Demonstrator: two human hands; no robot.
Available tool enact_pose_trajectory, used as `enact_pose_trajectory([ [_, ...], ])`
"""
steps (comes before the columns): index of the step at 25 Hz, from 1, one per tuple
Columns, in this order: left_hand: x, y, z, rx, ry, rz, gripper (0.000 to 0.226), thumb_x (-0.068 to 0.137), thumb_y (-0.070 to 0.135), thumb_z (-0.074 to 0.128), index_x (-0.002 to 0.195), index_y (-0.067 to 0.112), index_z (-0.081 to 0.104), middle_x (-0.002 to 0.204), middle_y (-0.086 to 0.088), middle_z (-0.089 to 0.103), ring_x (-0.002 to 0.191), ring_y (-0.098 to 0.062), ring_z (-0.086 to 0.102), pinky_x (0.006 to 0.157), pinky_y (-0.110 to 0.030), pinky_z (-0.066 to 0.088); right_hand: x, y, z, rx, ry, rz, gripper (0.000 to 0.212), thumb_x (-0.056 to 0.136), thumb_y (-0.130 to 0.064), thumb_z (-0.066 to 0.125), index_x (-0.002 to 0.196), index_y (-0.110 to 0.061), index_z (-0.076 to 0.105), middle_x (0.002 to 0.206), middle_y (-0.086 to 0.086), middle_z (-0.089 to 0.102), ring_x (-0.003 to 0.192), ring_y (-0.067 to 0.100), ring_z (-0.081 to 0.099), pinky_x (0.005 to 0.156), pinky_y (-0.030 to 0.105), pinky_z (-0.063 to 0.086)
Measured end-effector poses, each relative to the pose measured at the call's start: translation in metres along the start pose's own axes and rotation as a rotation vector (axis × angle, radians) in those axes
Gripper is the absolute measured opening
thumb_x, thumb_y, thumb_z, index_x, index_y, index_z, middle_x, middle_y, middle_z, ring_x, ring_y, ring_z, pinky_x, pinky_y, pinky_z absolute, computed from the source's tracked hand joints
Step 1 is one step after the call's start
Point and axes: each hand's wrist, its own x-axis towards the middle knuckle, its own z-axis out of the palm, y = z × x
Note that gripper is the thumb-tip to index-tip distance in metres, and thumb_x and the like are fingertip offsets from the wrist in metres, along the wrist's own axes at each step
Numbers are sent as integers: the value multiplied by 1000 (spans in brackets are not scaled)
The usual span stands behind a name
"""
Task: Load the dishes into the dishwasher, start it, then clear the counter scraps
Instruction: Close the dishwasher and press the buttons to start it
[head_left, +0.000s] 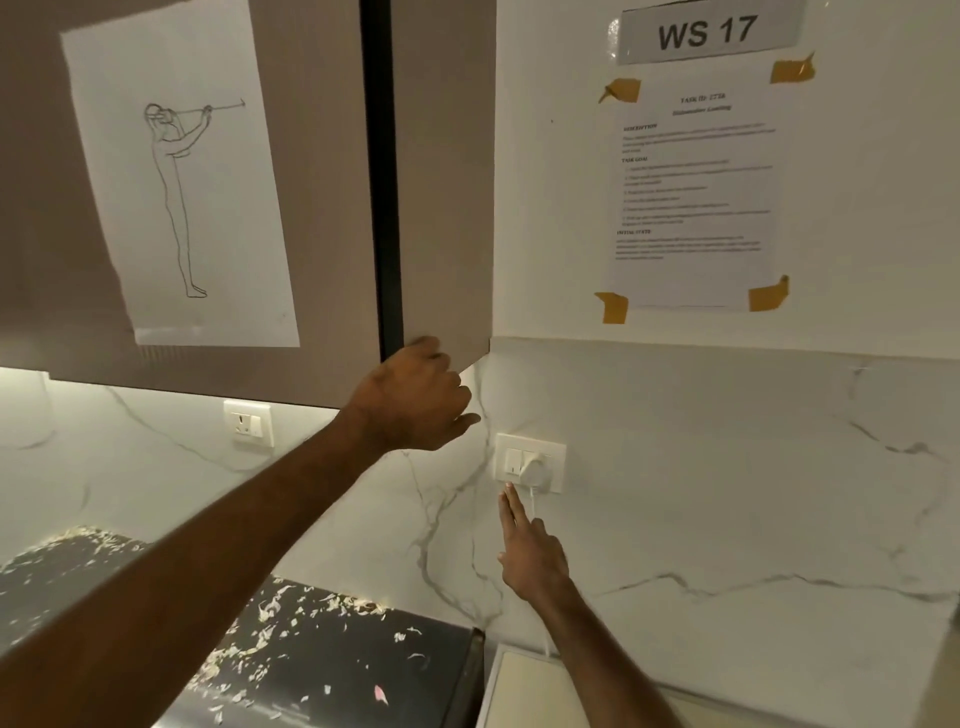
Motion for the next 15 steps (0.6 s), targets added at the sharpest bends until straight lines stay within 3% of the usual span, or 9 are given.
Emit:
enact_pose_trajectory([
  [10, 1, 3, 13, -29, 95, 19, 69, 104, 50, 15, 82, 11, 68, 74, -6, 71, 69, -19, 62, 104, -42, 32, 47, -7, 33, -37, 21, 152, 95, 93, -14, 59, 157, -16, -11, 162, 1, -29, 106, 22, 54, 82, 30, 53],
  [15, 2, 3, 11, -33, 111, 13, 65, 105, 47, 19, 80, 12, 68, 72, -4, 70, 66, -17, 58, 107, -42, 32, 39, -17, 42, -12, -51, 169, 92, 92, -20, 61, 158, -14, -3, 165, 4, -17, 117, 25, 54, 86, 32, 53],
])
